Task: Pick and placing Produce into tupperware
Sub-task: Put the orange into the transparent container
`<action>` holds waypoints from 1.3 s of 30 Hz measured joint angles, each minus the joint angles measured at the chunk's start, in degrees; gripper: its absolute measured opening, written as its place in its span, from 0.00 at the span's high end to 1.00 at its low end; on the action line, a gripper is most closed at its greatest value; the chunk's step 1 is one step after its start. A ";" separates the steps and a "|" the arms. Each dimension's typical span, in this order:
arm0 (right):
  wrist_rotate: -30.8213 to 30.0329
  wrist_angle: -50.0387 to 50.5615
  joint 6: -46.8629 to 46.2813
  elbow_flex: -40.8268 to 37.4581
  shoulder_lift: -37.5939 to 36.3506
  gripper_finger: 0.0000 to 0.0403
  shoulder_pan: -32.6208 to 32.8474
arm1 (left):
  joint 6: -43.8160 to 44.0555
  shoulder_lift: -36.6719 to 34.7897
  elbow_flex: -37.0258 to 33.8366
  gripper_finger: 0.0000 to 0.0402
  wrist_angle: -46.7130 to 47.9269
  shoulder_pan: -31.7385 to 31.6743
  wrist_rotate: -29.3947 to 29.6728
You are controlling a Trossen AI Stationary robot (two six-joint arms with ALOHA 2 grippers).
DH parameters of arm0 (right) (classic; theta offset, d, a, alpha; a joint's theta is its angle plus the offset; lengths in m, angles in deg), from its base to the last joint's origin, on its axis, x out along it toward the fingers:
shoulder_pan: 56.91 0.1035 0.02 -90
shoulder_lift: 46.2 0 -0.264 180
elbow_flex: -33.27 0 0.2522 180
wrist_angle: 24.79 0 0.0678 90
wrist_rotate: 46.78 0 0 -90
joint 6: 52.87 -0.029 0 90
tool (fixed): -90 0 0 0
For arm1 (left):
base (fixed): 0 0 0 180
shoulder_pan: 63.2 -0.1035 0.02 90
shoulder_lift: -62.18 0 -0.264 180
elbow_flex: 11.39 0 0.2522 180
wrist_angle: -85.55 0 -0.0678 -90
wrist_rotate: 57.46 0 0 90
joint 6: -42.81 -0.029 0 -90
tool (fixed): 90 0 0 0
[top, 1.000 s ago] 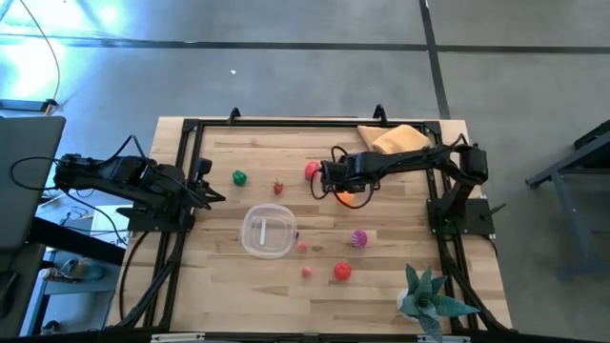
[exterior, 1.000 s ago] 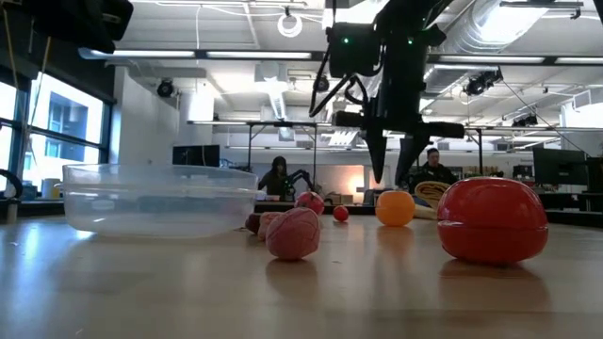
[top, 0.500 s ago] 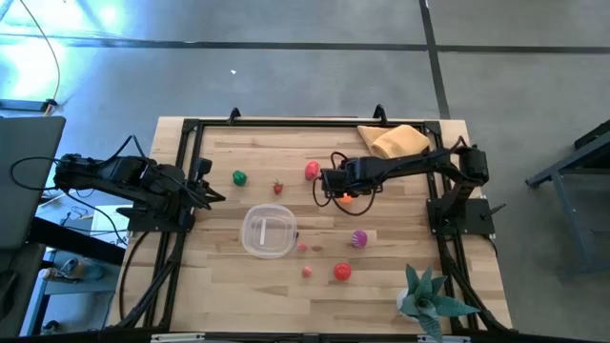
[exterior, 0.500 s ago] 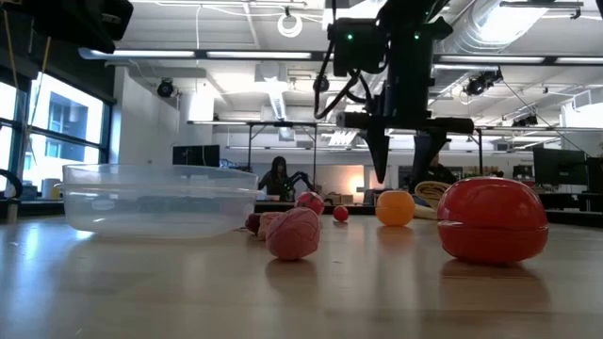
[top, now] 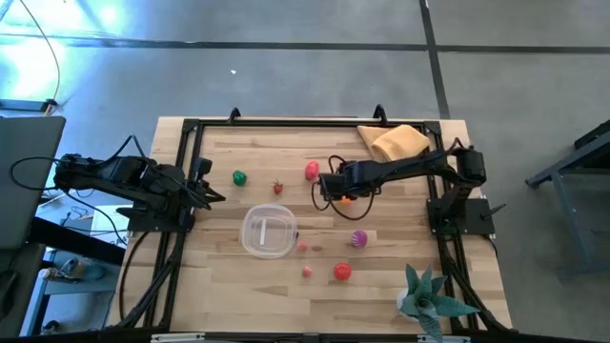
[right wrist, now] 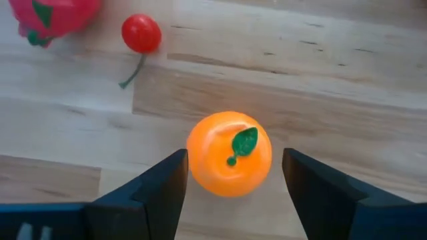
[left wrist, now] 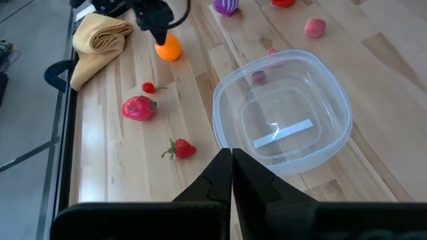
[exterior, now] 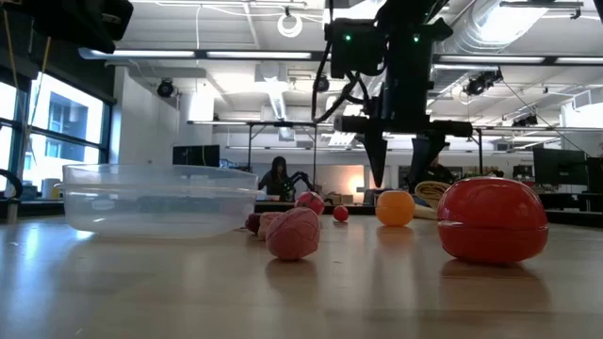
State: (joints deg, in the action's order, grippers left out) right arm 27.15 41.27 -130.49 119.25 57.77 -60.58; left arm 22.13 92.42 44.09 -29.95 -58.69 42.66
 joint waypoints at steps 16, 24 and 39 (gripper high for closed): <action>-0.99 -2.11 -0.51 0.07 3.98 0.41 0.10 | -0.02 0.02 0.00 0.99 0.02 -0.02 0.01; -2.33 -3.01 -0.81 0.00 4.58 0.35 1.10 | -0.02 0.00 -0.02 0.99 0.01 -0.02 -0.01; -4.07 -1.88 -0.36 -0.04 6.90 0.18 1.96 | -0.01 0.01 0.00 0.99 0.00 -0.02 0.01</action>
State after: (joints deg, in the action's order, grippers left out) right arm 23.07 39.40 -130.85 119.21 64.67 -58.63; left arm 22.11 92.43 44.09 -29.96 -58.71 42.67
